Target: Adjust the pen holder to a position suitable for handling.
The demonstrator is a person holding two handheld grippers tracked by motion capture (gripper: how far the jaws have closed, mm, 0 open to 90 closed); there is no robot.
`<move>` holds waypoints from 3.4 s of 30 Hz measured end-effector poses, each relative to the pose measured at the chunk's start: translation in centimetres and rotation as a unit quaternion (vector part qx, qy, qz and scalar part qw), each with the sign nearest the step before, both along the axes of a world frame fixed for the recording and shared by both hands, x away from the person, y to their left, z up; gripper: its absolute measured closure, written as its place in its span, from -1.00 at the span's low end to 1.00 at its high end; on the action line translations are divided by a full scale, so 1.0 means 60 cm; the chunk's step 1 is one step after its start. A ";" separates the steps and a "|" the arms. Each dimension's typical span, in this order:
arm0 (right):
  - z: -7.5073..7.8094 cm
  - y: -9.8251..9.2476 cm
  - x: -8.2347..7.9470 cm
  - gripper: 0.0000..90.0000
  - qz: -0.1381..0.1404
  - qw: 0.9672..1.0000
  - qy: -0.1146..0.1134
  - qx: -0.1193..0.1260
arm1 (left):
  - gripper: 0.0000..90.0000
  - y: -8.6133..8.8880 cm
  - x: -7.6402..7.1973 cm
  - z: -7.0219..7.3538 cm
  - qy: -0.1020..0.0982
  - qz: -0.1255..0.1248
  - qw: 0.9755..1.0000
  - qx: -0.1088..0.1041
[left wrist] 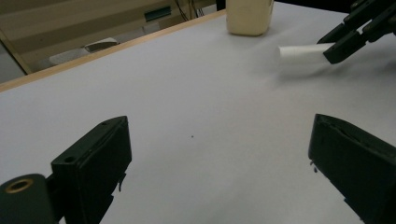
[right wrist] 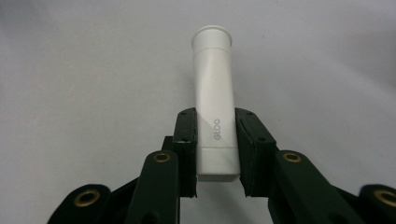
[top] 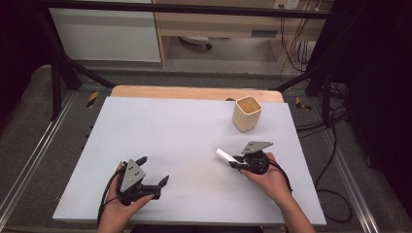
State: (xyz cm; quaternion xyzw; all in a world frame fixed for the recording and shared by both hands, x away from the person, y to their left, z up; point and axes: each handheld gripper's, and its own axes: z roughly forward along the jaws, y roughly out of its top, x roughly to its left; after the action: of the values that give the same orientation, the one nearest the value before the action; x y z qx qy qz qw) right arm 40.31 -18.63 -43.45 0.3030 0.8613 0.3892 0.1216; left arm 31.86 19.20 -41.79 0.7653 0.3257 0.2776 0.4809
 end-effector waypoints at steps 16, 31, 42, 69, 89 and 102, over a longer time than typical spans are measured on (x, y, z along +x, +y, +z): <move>-0.002 0.049 -0.023 0.58 0.029 0.999 0.028 -0.008 | -0.80 -0.090 0.018 -0.014 -0.002 -0.053 0.998 0.035; -0.004 0.084 -0.051 0.58 0.060 0.997 0.031 -0.031 | -0.78 -0.131 -0.014 -0.027 -0.051 -0.092 0.986 0.130; -0.002 0.094 -0.064 0.58 0.079 0.995 0.040 -0.040 | -0.73 -0.143 -0.021 -0.036 -0.074 -0.084 0.978 0.174; 0.003 0.113 -0.074 0.58 0.090 0.993 0.056 -0.043 | -0.60 -0.162 -0.038 -0.042 -0.152 -0.087 0.948 0.268; 0.020 0.123 -0.079 0.58 0.093 0.994 0.061 -0.022 | -0.43 -0.187 -0.052 -0.062 -0.207 -0.113 0.902 0.362; 0.026 0.132 -0.086 0.58 0.106 0.992 0.062 -0.006 | -0.26 -0.197 -0.058 -0.074 -0.238 -0.119 0.872 0.410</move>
State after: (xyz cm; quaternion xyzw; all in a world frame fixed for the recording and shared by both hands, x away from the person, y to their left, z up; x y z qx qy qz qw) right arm 35.14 -10.71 -41.87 0.2327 0.8969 0.3750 0.0279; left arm 28.39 7.39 -46.21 0.8374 -0.0351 0.5009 0.2160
